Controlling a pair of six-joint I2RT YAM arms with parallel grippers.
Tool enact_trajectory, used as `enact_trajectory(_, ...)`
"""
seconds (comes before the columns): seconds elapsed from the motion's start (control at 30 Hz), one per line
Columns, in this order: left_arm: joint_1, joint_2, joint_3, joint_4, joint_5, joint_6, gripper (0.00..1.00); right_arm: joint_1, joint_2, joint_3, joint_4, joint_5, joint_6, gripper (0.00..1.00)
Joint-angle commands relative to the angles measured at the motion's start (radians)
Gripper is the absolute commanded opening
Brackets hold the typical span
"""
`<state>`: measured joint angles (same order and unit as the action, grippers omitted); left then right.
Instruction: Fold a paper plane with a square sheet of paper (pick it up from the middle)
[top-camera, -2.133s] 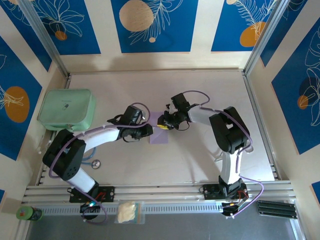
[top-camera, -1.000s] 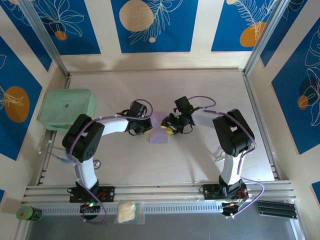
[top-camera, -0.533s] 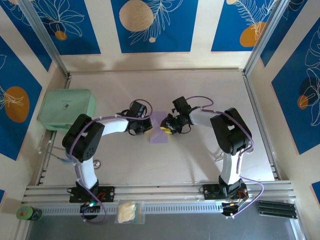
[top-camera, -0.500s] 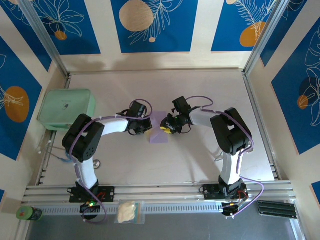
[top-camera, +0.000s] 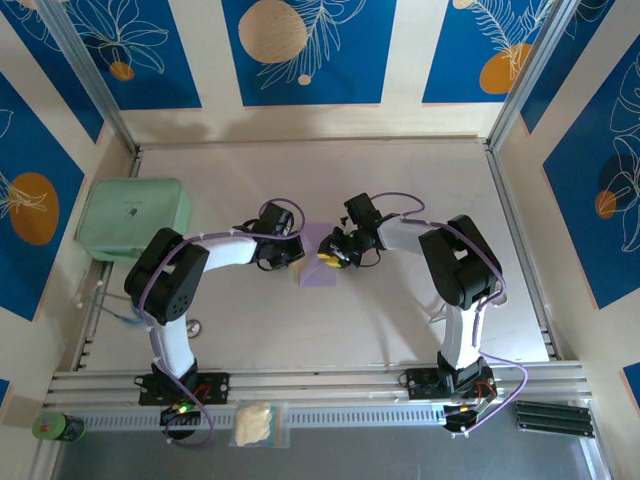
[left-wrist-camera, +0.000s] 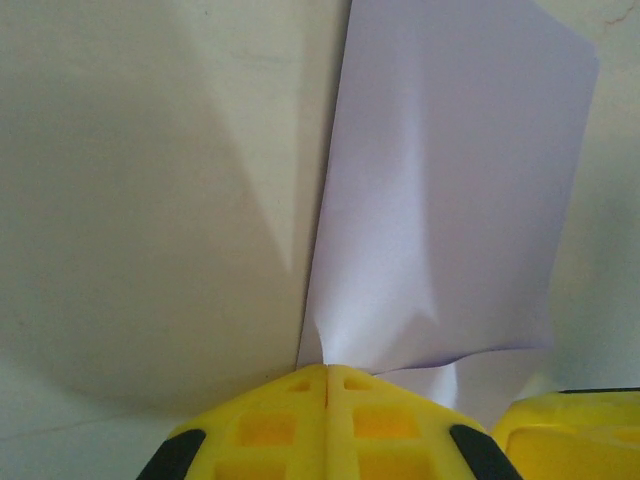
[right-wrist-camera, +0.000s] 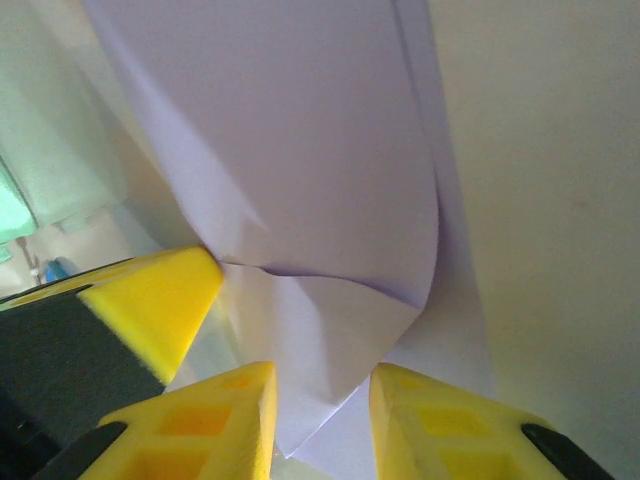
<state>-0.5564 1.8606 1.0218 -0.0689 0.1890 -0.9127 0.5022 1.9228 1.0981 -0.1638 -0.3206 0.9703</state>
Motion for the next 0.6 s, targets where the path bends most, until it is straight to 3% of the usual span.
enact_trajectory(0.0,0.006,0.010,-0.026,-0.038,-0.031,-0.011,0.03,0.007,0.001,0.000,0.052,-0.056,0.002,0.29)
enact_trajectory(0.4,0.007,-0.004,-0.023,-0.045,-0.033,-0.012,0.03,0.024,0.025,-0.003,0.079,-0.065,-0.021,0.17)
enact_trajectory(0.57,0.026,-0.039,0.017,-0.108,-0.025,0.028,0.08,0.024,0.017,-0.003,0.086,-0.043,-0.029,0.08)
